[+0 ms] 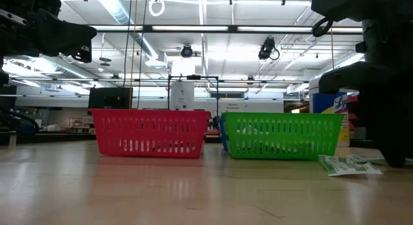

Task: Pick & Place First Aid Supplies
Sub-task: Put the right green bandage pack into the green bin

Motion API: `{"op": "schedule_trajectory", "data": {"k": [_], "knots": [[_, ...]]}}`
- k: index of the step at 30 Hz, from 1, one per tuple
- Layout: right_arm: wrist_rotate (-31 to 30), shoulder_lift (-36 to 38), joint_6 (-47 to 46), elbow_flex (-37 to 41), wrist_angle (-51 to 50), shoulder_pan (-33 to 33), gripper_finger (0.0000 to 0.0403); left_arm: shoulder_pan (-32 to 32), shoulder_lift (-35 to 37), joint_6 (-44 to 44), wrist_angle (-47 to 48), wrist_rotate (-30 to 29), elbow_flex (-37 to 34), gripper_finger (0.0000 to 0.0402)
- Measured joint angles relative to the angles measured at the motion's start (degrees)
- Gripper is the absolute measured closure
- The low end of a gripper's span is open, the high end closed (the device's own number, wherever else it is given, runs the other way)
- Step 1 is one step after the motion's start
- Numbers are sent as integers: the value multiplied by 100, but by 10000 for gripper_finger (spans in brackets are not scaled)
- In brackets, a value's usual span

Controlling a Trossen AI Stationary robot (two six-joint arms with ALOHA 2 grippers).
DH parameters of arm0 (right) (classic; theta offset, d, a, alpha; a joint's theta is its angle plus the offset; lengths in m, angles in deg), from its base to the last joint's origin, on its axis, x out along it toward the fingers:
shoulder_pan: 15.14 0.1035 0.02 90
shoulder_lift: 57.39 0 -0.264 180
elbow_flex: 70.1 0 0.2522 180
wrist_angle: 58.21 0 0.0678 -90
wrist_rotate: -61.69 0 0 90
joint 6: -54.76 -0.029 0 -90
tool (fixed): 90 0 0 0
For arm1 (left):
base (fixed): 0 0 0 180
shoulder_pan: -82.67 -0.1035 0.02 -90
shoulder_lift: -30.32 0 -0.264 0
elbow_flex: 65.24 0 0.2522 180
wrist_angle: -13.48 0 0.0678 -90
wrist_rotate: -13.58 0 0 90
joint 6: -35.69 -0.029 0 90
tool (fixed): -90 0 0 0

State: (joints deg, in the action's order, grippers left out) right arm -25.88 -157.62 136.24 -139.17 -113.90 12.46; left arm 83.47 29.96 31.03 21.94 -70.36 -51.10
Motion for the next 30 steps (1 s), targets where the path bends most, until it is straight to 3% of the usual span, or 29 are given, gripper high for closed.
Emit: {"op": "schedule_trajectory", "data": {"k": [6, 20, 30], "knots": [[5, 0, -28, 0, 43, 0, 284, 2, 0, 2, 1, 0, 0, 376], [-8, 26, -500, 0, 68, 18, 286, 0, 0, 2, 0, 0, 2, 376], [14, 492, -975, 4, 790, 118, 287, 1, 0, 2, 2, 0, 1, 376]]}}
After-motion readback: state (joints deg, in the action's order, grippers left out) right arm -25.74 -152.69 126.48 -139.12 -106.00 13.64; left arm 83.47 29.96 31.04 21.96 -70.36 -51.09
